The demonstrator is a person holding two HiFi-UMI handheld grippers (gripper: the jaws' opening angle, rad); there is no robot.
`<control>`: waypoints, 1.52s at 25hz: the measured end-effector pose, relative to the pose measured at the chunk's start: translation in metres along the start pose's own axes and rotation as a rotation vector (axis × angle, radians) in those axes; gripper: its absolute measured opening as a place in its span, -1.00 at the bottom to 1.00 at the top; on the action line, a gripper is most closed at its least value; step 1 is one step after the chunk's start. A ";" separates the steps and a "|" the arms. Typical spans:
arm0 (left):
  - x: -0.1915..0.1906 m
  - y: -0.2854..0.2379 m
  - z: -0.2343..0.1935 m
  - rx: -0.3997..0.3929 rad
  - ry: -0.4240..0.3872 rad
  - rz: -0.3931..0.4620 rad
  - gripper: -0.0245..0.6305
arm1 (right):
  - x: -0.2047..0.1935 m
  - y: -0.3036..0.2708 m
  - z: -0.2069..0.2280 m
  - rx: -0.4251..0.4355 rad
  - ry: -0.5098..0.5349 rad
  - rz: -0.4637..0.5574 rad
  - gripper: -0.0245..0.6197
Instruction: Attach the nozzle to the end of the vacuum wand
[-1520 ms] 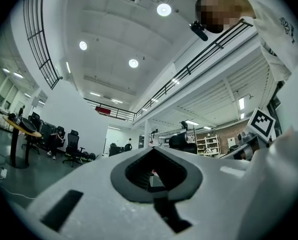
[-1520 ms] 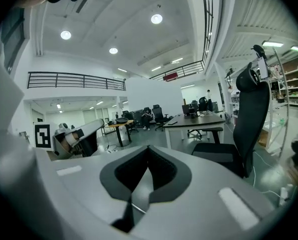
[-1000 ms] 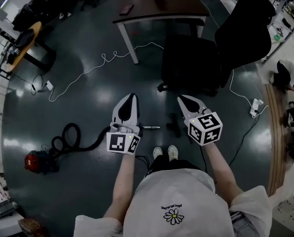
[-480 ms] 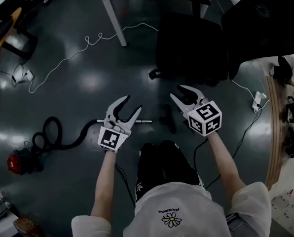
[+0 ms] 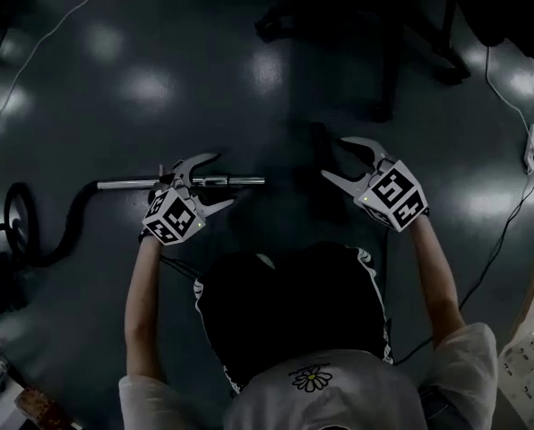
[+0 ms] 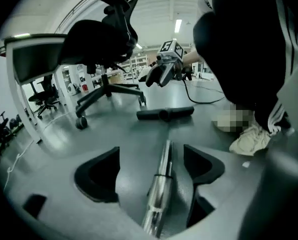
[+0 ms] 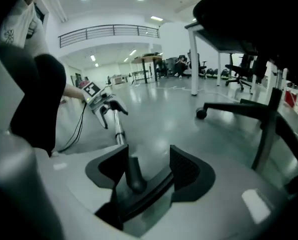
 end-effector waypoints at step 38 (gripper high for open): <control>-0.024 -0.048 0.009 0.006 -0.208 -0.153 -0.32 | -0.027 -0.106 -0.077 0.170 0.718 -0.481 -0.33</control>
Point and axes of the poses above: the fingertips, and each gripper's own axes: y backward along the fingers, z to its right, x out of its top, the point moved 3 cm from there along y, backward along the fingers, and after that the axes turned 1 degree about z, right-handed, at the moved point
